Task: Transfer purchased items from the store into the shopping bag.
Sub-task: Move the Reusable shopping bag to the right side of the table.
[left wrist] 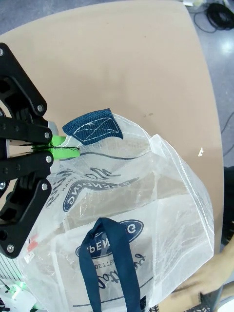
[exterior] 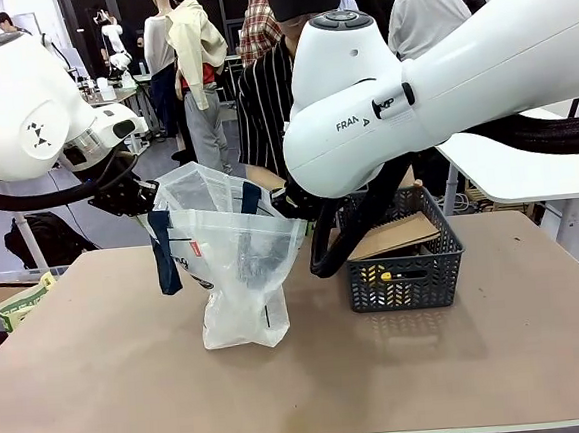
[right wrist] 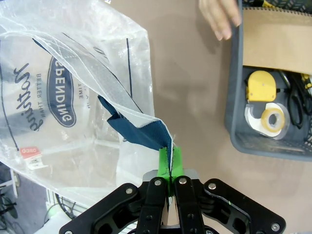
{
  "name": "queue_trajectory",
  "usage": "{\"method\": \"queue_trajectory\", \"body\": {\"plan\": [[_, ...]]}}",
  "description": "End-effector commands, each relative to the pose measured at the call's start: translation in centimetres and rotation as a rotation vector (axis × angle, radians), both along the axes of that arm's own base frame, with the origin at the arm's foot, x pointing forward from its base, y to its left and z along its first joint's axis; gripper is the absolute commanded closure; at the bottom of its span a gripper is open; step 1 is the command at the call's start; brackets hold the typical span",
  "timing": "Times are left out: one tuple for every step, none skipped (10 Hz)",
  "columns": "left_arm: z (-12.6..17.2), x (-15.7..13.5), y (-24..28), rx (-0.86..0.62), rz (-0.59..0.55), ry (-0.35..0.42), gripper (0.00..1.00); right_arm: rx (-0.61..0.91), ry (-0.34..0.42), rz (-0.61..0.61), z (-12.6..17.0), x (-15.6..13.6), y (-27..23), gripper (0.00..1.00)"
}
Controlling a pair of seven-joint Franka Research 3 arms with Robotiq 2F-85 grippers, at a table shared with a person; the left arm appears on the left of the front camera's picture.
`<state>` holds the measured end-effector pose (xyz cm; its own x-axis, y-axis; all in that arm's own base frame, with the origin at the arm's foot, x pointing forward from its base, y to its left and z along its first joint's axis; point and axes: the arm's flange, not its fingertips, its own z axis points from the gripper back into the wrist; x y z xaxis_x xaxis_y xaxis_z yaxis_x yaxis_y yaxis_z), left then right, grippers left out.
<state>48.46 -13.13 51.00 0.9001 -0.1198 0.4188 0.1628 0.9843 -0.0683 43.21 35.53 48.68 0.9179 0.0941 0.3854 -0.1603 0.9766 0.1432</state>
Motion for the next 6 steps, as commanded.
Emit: {"method": "queue_trajectory", "body": {"plan": [[0.08,0.02,0.38,-0.004,0.009,-0.009,1.0,0.0,-0.001,-0.003,-0.1,0.01,-0.19,1.0],[0.08,0.02,0.38,-0.004,0.009,-0.009,1.0,0.0,-0.001,-0.003,-0.1,0.01,-0.19,1.0],[0.08,0.02,0.38,-0.004,0.009,-0.009,1.0,0.0,-0.001,-0.003,-0.1,0.01,-0.19,1.0],[0.08,0.02,0.38,-0.004,0.009,-0.009,1.0,0.0,-0.001,-0.003,-0.1,0.01,-0.19,1.0],[0.08,0.02,0.38,-0.004,0.009,-0.009,1.0,0.0,-0.001,-0.003,-0.1,0.01,-0.19,1.0],[0.08,0.02,0.38,-0.004,0.009,-0.009,1.0,0.0,-0.001,-0.003,-0.1,0.01,-0.19,1.0]]}}
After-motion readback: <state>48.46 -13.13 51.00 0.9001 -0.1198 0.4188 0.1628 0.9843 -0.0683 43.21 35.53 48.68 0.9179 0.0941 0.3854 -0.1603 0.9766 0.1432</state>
